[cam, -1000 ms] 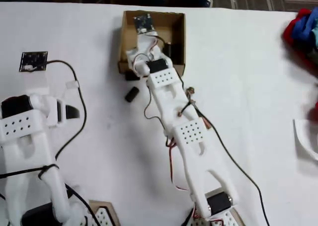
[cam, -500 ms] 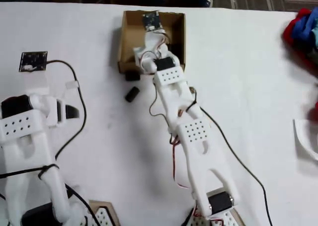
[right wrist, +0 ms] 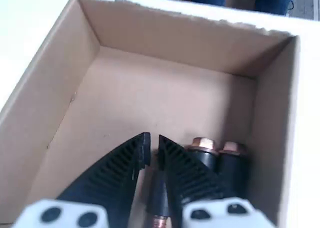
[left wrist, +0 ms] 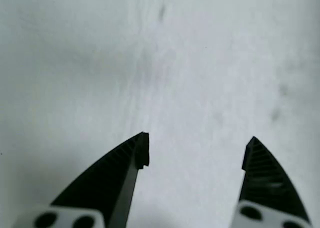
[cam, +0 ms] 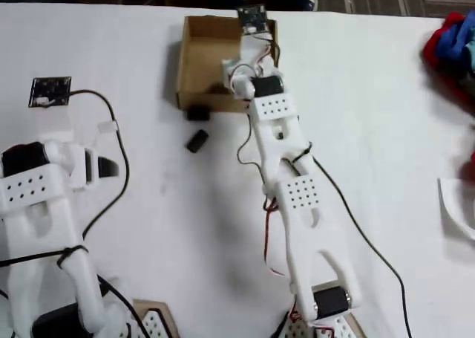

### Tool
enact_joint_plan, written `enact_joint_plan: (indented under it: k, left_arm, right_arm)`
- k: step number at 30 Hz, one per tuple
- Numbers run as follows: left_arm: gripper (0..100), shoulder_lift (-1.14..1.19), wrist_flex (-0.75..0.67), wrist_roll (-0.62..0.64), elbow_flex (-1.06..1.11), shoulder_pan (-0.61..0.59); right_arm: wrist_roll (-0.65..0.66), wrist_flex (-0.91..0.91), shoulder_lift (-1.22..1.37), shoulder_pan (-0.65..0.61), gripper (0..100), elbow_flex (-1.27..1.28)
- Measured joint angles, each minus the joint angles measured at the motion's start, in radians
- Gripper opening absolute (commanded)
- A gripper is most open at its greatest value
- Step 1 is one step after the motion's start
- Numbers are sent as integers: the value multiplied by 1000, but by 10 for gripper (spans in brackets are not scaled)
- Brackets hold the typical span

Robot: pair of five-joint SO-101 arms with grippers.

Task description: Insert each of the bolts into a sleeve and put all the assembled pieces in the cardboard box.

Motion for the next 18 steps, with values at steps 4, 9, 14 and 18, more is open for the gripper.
enact_joint_plan:
  k: [4,9,14,18]
  left_arm:
    - [312,0,0,0,0,2]
    - [312,0,0,0,0,3]
    - [312,0,0,0,0,2]
    - [312,0,0,0,0,3]
  right_arm:
    - [0,5,0,-2,20,-40]
    - [0,55,-2,6,20,-104]
    - [0,281,-38,2,24,-106]
    - [5,496,-167,-12,25,-106]
